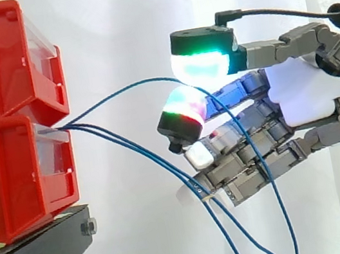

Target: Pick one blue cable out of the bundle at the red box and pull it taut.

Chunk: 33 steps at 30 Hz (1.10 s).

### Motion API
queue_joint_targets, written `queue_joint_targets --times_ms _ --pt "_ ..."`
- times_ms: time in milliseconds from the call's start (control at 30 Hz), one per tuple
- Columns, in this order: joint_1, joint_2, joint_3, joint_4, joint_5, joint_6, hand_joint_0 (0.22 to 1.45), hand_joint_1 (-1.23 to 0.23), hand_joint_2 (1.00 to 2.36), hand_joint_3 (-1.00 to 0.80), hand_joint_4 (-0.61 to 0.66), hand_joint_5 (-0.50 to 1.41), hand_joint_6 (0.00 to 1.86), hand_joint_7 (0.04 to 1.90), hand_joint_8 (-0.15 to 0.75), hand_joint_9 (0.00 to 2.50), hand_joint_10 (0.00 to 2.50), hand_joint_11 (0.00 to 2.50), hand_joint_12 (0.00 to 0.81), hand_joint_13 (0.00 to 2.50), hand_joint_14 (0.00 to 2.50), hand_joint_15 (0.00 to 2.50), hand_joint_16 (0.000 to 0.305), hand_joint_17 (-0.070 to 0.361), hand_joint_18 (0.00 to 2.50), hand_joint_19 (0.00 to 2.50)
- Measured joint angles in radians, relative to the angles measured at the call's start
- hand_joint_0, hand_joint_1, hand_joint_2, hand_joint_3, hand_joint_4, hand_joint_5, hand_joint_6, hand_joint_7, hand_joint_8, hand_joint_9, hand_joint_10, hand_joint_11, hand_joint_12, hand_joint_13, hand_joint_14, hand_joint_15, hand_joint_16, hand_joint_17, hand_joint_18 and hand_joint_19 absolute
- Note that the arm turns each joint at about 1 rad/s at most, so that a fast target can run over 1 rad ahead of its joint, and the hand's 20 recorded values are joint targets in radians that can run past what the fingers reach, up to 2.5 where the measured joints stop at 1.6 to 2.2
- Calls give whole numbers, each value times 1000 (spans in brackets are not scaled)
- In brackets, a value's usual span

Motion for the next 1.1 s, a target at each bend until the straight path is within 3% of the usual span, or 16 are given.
queue_joint_targets --times_ms 1100 --pt "0 0 0 0 0 0 614 -519 1016 -242 206 -52 514 1457 358 922 16 515 385 470 9 214 58 131 405 364"
